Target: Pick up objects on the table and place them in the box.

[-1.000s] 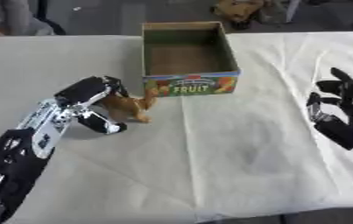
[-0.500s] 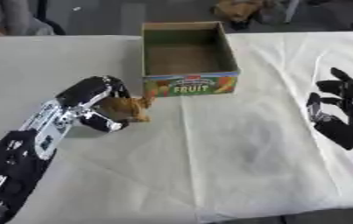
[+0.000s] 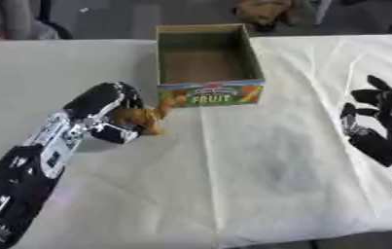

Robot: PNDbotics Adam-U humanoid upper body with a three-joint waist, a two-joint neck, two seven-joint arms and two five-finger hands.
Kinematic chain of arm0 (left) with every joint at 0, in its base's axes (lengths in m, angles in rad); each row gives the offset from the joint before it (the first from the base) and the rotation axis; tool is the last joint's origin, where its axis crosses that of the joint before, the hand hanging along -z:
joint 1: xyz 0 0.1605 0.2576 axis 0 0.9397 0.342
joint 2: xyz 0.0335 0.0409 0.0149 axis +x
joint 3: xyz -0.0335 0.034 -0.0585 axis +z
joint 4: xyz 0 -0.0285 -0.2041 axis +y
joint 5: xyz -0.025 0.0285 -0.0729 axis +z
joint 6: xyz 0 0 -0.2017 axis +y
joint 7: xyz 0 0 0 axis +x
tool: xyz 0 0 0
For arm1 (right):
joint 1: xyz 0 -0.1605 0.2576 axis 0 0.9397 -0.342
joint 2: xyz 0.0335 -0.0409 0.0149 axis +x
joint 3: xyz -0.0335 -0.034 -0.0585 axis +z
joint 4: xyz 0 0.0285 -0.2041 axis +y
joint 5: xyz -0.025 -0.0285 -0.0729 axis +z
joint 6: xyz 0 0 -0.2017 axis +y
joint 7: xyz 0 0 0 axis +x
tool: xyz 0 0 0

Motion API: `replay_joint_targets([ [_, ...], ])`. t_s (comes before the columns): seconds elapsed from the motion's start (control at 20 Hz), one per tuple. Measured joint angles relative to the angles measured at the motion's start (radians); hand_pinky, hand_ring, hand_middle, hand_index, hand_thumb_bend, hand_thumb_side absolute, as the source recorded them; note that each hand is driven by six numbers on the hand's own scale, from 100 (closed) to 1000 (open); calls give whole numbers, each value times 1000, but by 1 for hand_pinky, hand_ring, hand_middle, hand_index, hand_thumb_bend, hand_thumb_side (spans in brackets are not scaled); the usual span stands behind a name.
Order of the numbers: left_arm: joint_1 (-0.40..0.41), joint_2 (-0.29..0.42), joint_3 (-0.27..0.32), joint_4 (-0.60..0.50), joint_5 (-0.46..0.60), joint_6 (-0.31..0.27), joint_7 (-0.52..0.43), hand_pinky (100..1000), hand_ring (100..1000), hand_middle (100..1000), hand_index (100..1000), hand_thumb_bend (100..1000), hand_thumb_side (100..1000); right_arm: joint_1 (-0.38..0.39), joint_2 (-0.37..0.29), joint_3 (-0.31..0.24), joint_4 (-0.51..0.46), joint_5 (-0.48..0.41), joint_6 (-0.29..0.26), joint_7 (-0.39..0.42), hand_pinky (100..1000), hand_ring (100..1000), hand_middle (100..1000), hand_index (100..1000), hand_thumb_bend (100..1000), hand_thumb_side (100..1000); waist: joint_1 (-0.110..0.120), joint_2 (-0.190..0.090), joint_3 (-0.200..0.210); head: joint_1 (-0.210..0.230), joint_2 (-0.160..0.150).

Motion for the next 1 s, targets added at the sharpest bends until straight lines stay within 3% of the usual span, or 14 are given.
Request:
replay_joint_targets([
  [0.15, 1, 0, 0, 0, 1, -1, 5, 283, 366, 399, 510, 279, 137, 0, 0, 0, 0, 0, 0, 0, 777, 849, 758, 997, 100, 341, 1, -1, 0, 0, 0],
  [0.9, 11, 22, 15, -72, 31, 9, 15, 241, 327, 344, 443, 267, 112, 0, 0, 0, 0, 0, 2, -1, 777, 850, 758, 997, 100, 338, 4, -4, 0, -4, 0],
  [0.95, 12, 26, 17, -86, 38, 12, 14, 241, 327, 344, 442, 125, 219, 0, 0, 0, 0, 0, 3, -2, 777, 850, 758, 997, 100, 334, 4, -4, 0, -4, 0],
  [1.0, 13, 31, 20, -99, 48, 16, 13, 241, 327, 344, 441, 250, 107, 0, 0, 0, 0, 0, 3, -2, 777, 850, 758, 997, 100, 338, 4, -4, 0, -4, 0],
])
